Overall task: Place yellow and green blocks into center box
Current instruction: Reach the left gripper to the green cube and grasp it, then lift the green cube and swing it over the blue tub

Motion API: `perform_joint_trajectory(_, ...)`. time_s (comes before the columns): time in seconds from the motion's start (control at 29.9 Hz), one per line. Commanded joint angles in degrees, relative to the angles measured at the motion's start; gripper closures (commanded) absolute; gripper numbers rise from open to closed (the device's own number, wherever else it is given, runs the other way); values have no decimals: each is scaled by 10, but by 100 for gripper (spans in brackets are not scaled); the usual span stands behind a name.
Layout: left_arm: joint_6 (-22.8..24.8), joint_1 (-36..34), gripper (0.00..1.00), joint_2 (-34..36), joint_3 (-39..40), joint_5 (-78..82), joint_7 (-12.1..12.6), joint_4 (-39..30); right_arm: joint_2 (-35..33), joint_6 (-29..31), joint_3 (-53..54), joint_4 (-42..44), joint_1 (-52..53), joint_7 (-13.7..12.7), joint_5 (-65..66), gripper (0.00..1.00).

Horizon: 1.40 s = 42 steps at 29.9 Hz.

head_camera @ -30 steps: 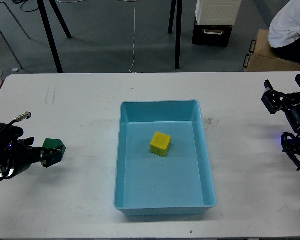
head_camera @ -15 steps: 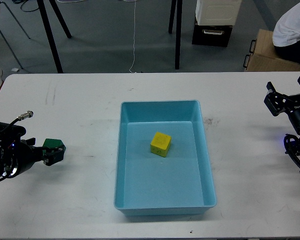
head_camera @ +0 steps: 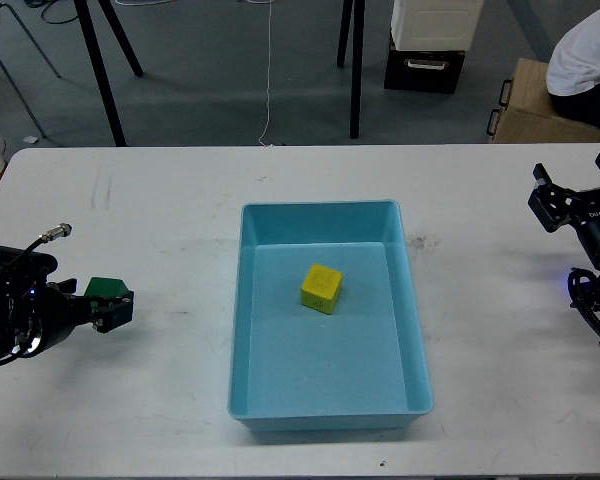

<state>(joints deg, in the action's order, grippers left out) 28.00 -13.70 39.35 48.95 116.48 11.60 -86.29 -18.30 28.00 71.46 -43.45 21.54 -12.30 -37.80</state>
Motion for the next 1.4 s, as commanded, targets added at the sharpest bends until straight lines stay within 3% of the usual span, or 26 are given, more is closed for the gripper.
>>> perform_joint_trajectory(0.0, 0, 1, 0, -3, 0, 1, 0, 9, -1, 0, 1, -1, 1, 0, 0, 1)
perform_joint_trajectory(0.4, 0, 2, 4, -16, 0, 0, -10, 10, -1, 0, 1, -1, 1, 0, 0, 1)
perform_joint_trajectory(0.7, 0, -1, 31, -28, 1, 2, -8, 11, -1, 0, 1, -2, 1, 0, 0, 1)
perform_joint_trajectory(0.87, 0, -1, 44, -27, 1, 2, 5, 13, -1, 0, 0, -2, 1, 0, 0, 1)
perform_joint_trajectory(1.0, 0, -1, 58, -28, 4, 0, 33, 13, -1, 0, 0, -2, 1, 0, 0, 1)
perform_joint_trajectory(1.37, 0, 1, 58, -23, 16, -13, 33, 10, -1, 0, -1, -7, 1, 0, 1, 1)
